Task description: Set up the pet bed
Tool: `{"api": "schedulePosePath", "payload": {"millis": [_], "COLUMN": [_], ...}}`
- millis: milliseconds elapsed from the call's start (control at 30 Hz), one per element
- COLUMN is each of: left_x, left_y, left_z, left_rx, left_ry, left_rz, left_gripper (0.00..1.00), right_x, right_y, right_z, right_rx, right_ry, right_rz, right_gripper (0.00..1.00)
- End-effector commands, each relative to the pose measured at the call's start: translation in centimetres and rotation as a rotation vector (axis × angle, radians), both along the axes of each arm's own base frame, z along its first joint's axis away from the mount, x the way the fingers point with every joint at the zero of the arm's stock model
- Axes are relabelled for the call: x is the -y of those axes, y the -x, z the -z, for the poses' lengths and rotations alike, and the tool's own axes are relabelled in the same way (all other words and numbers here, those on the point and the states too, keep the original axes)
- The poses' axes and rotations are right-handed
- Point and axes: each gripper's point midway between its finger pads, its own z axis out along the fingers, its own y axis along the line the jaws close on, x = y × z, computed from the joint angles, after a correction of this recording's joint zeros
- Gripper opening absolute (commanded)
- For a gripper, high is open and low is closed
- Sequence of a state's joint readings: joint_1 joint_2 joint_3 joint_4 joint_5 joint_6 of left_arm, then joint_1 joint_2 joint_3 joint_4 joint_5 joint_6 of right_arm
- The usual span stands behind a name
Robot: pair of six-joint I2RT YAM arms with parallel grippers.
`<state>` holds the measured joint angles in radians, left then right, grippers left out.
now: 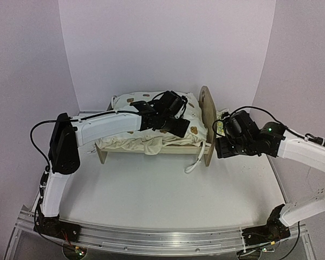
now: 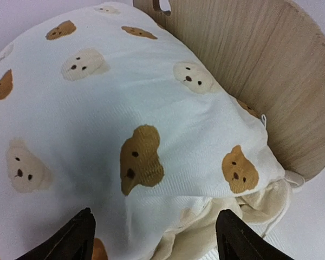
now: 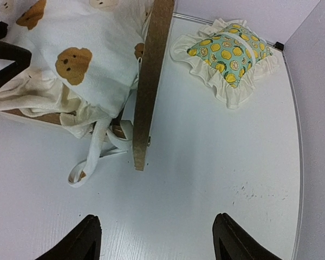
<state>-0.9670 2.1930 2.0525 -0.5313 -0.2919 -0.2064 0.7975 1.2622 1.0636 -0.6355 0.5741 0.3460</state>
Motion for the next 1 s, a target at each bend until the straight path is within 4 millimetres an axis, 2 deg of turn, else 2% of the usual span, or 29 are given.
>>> {"api": "schedulePosePath", "payload": {"millis": [0,133,233,267,300,367,433,600,633,667,800,967], "left_x": [-2.1,-3.4,-4.5,-4.2,-4.1,-3.2,-2.5,-1.6,-1.6,-1.1,-0.3,0.2], "left_y": [1.2,3.3,5.7,6.8,8.0,10.7,13.2,16.7,17.3,18.0,18.8,17.7], "left_z": [-8.8,-9.4,-8.0,-7.6,-6.0,-4.5,-2.1,1.9,3.0,3.0,4.7,6.7], "left_rx": [0.109,0.107,0.081,0.082,0.068,0.082,0.087,0.113,0.114,0.132,0.190,0.195], "left_ry": [0.128,0.145,0.138,0.149,0.136,0.146,0.147,0.229,0.241,0.280,0.340,0.341], "left_rz": [-0.006,0.034,0.092,0.130,0.168,0.257,0.341,0.472,0.490,0.518,0.528,0.468], "left_gripper": [0.80,0.82,0.83,0.83,0.83,0.83,0.83,0.82,0.85,0.88,0.94,0.92], "right_x": [-1.3,-2.6,-2.6,-2.5,-2.5,-2.5,-2.4,-0.5,-0.1,0.4,2.0,1.4], "right_y": [-0.4,-1.6,-2.7,-3.0,-3.1,-3.3,-3.0,-1.0,-0.6,-0.2,1.1,0.7], "right_z": [-1.3,-1.5,-2.1,-2.2,-2.3,-2.2,-1.8,0.4,0.6,1.0,2.3,3.5], "right_rx": [0.053,0.073,0.104,0.111,0.117,0.115,0.108,0.071,0.072,0.068,0.063,0.057], "right_ry": [-0.093,-0.090,-0.071,-0.068,-0.065,-0.064,-0.071,-0.094,-0.102,-0.100,-0.097,-0.069], "right_rz": [-0.018,-0.039,-0.002,0.006,0.014,0.022,0.030,0.062,0.067,0.071,0.091,0.059], "right_gripper": [0.69,0.63,0.61,0.61,0.61,0.61,0.61,0.66,0.66,0.67,0.68,0.66]}}
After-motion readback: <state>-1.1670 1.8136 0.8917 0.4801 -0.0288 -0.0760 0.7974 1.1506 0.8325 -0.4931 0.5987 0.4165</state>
